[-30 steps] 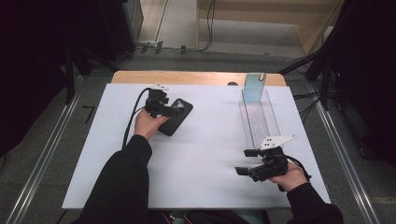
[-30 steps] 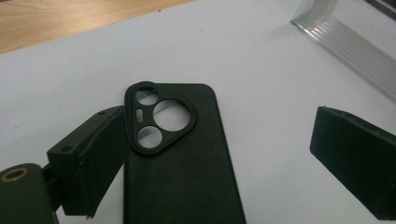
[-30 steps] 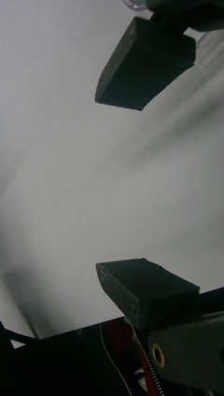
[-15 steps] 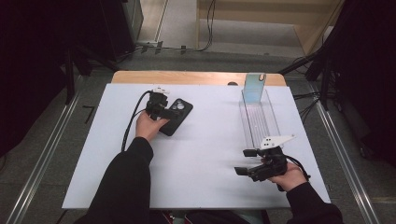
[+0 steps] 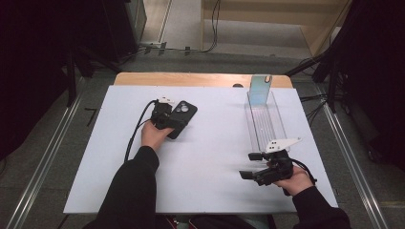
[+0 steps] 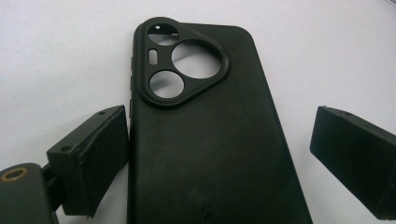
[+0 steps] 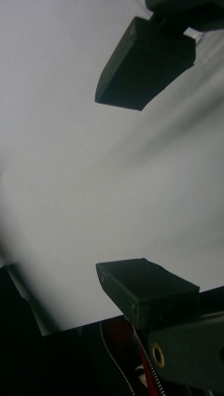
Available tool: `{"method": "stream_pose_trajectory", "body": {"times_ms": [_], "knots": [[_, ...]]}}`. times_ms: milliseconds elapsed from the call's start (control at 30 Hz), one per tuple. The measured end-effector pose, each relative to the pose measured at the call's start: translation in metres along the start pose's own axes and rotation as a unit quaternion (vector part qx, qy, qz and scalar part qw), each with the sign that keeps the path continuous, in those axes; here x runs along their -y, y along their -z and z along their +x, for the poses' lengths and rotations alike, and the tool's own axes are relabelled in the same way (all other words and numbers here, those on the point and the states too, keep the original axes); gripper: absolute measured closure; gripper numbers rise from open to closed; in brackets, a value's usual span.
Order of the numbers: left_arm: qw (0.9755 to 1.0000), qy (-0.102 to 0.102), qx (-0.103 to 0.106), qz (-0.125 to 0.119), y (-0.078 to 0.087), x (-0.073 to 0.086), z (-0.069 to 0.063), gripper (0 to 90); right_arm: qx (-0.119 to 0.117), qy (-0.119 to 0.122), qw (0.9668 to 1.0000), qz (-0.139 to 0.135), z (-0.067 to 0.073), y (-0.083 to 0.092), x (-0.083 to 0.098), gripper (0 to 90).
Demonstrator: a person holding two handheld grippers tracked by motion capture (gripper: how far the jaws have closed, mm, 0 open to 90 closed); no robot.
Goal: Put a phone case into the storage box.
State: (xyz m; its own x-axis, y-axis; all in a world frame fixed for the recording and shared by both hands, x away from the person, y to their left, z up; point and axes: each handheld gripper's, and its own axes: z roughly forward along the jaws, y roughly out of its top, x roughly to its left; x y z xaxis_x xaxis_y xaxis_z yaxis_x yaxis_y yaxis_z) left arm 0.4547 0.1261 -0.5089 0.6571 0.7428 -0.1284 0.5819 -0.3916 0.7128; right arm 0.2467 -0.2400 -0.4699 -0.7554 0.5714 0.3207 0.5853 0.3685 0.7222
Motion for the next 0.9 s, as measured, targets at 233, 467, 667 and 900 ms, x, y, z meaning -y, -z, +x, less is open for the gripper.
{"method": "stream_pose_trajectory", "body": {"times_ms": [233,467,667,900], "knots": [[0.9985,-0.037,-0.038,0.017,-0.004,0.0,-0.01,5.1,0.0,0.001,1.0,0.001,0.0,0.0,0.0,15.0],[0.9965,-0.049,-0.064,0.02,-0.005,0.001,-0.015,8.3,0.002,0.003,1.0,-0.001,0.0,0.0,0.001,15.0],[0.9964,-0.043,-0.071,0.017,-0.004,0.001,-0.016,12.5,0.003,0.003,1.0,-0.003,0.001,0.001,0.001,15.0],[0.9965,-0.04,-0.071,0.017,-0.003,0.001,-0.016,14.5,0.004,0.007,1.0,-0.001,0.002,-0.001,0.0,15.0]]}}
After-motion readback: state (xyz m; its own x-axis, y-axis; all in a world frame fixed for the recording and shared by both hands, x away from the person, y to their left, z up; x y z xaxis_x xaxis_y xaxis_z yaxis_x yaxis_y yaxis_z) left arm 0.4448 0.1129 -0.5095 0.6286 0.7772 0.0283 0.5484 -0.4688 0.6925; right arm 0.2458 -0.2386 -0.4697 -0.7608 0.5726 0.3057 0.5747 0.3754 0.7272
